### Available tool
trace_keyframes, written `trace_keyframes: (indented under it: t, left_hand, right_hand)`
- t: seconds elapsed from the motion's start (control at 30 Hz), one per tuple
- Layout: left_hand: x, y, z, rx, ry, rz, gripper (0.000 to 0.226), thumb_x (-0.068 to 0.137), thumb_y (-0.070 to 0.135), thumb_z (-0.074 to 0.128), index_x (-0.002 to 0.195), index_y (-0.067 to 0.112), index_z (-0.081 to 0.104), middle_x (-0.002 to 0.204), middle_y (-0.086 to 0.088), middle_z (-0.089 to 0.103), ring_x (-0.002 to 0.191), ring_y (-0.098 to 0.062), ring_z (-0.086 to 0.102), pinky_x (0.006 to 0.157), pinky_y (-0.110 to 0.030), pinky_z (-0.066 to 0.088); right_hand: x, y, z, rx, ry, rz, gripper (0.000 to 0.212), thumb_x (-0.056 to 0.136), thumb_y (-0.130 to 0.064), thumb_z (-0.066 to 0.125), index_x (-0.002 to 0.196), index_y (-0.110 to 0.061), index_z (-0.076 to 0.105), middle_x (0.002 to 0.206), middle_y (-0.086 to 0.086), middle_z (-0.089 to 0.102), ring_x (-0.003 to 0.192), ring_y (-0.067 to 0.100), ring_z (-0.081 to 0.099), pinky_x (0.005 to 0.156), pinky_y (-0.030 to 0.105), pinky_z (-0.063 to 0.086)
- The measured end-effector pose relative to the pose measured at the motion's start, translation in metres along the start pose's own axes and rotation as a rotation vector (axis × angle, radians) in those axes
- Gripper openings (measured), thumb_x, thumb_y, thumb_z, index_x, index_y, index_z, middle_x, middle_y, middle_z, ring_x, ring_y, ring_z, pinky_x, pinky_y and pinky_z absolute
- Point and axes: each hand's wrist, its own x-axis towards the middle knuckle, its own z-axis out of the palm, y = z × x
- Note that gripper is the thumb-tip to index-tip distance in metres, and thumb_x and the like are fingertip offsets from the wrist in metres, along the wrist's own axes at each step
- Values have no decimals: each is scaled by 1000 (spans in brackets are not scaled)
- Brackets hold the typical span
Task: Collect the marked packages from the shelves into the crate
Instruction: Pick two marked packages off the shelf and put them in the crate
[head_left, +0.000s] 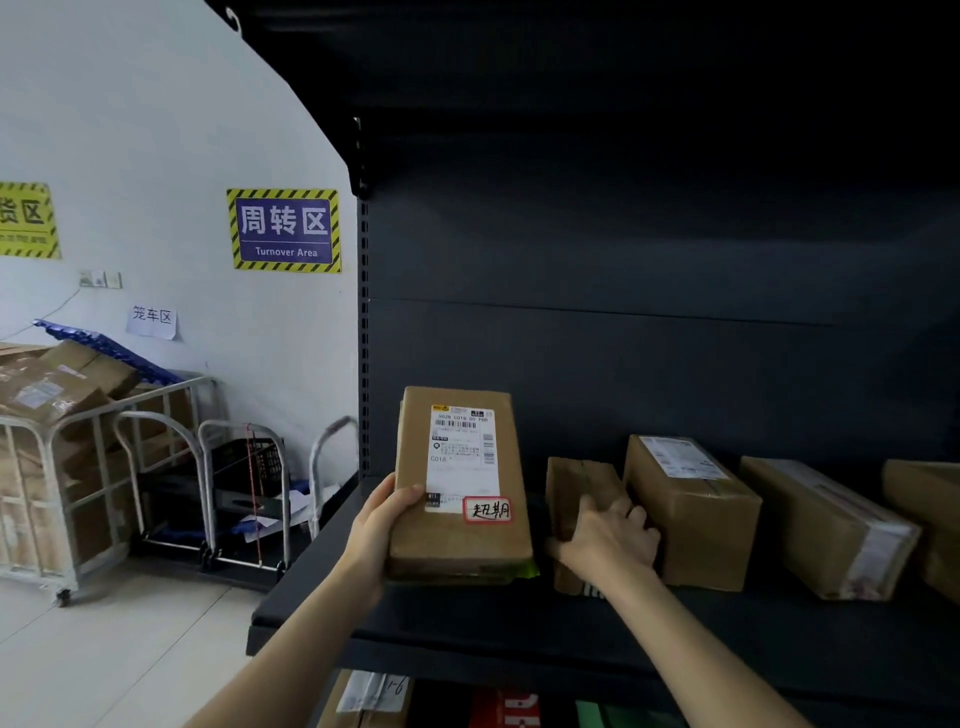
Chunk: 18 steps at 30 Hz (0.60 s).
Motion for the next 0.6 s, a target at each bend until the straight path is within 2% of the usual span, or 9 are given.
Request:
trace_keyframes:
  t: [0.1,0.17,0.23,0.3,0.37,0.43,0.53,0.6]
  left_hand:
    - [2,-5,-3,12,2,-40,36,75,35,69,110,32,64,114,-12,69,108,-38,62,96,-54,49]
    - [3,-6,-5,17,14,-66,24,81,36,63,105,35,65,112,-12,69,105,-37,62,92,-51,50]
    - [3,-6,-6,16,19,-76,20,83,36,61,102,36,65,111,-11,68,104,-36,62,89,-49,50]
    - [4,-6,-7,11,23,-81,20,82,36,61,102,36,65,111,-11,68,104,-36,61,90,-49,49]
    - [4,-6,-9,10,23,-82,20,82,36,61,101,35,67,110,-10,69,103,-35,62,90,-49,49]
    - [4,-7,-11,5,16,-84,19,83,36,60,100,33,68,109,-10,70,97,-32,63,85,-45,50]
    - [3,-6,-12,-7,0,-86,17,84,35,60,97,31,70,104,-9,73,90,-28,65,77,-40,53]
    - [1,-6,-12,-10,-3,-84,20,84,34,59,101,29,69,103,-9,73,89,-28,66,75,-39,53]
  right_hand:
    - [1,11,2,76,74,22,76,76,-67,48,137,-25,32,135,14,40,119,33,36,92,41,37]
    - [0,21,1,255,90,25,71,79,-63,46,137,-26,32,131,12,45,119,34,37,92,42,37]
    - [-2,29,0,615,71,24,61,83,-55,47,134,-24,39,123,7,53,115,31,45,91,40,41]
    - [-7,33,1,1066,0,46,47,85,-46,51,123,-19,51,107,1,61,100,21,56,84,37,47]
    - [-12,34,7,1282,-64,96,36,86,-43,53,114,-19,54,101,-1,61,93,16,57,75,32,46]
    - [-14,36,16,1291,-72,116,30,88,-42,51,109,-21,55,103,0,61,92,16,56,74,31,44]
    - [-14,39,20,1226,-16,73,22,91,-39,49,103,-23,56,110,4,63,92,15,56,79,32,42]
    - [-13,37,17,1074,62,12,30,92,-39,47,116,-21,53,121,7,59,100,18,55,84,32,43]
